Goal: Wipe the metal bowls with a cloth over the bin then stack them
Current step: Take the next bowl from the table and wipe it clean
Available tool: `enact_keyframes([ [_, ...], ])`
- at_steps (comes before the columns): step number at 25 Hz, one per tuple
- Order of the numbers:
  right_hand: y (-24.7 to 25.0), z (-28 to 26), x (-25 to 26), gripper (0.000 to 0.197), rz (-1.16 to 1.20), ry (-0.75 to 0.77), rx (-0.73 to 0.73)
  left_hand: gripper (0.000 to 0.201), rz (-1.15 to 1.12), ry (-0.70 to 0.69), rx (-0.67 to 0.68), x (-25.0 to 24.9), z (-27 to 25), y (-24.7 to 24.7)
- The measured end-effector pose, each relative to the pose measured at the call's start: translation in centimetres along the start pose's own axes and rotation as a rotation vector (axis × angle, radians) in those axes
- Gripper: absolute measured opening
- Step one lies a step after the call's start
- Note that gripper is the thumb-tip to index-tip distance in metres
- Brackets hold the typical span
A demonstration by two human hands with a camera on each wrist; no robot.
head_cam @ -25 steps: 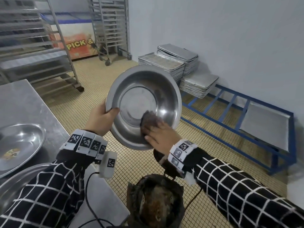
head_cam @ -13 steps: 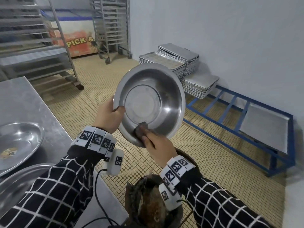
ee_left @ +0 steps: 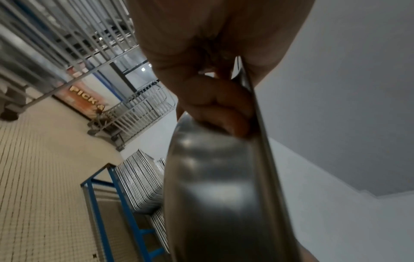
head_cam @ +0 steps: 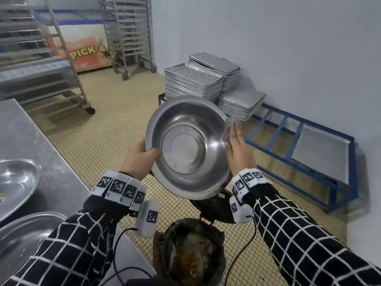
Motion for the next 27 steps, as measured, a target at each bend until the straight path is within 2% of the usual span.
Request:
enact_keyframes([
  [2,1.4,0.2,-0.8,0.049,0.222,-0.085,-0.087,0.012,-0.021,0.028,0.024,0.1,0.1,-0.3],
  [5,1.9,-0.7,-2.2,0.023,0.470,-0.310,-0.169,0.013,-0.035,0.013,0.029,0.0,0.4,-0.6],
  [8,2.0,-2.3,-2.6,0.025,0.509,-0.441,-0.229,0.018,-0.103,-0.003,-0.015,0.2,0.6,-0.7],
  [13,0.8,-5.4,-1.4,0.020,0.754,-0.594,-0.381,0.022,-0.339,0.018,-0.113,1.1,0.1,-1.9],
  [16,1.9,-5.0,-0.8,0.018,0.780,-0.584,-0.400,0.023,-0.355,-0.006,-0.089,0.9,-0.2,-2.8],
  [20,5.3,-2.4,-1.2,0.021,0.683,-0.418,-0.274,0.038,-0.331,-0.031,-0.027,0.4,0.9,-1.6],
  [22,6.6,-1.7,-1.3,0.022,0.639,-0.349,-0.191,0.048,-0.394,0.053,0.031,1.0,1.6,-1.6],
  [24,7.0,-1.8,-1.6,0.022,0.677,-0.342,-0.164,0.048,-0.345,0.155,0.078,2.2,1.9,-2.2],
  [27,6.5,-3.4,-1.5,0.021,0.721,-0.423,-0.283,0.039,-0.343,0.217,0.010,3.4,1.8,-2.9],
])
Point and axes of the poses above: each hand's wrist, its own z-axis towards the middle knuckle, its own y-axis out of the back of the hand, x = y × z, the point moved 8 cm from there along z, towards the middle knuckle, and after that the axes turned 4 degrees about y, right-handed, at the moved point
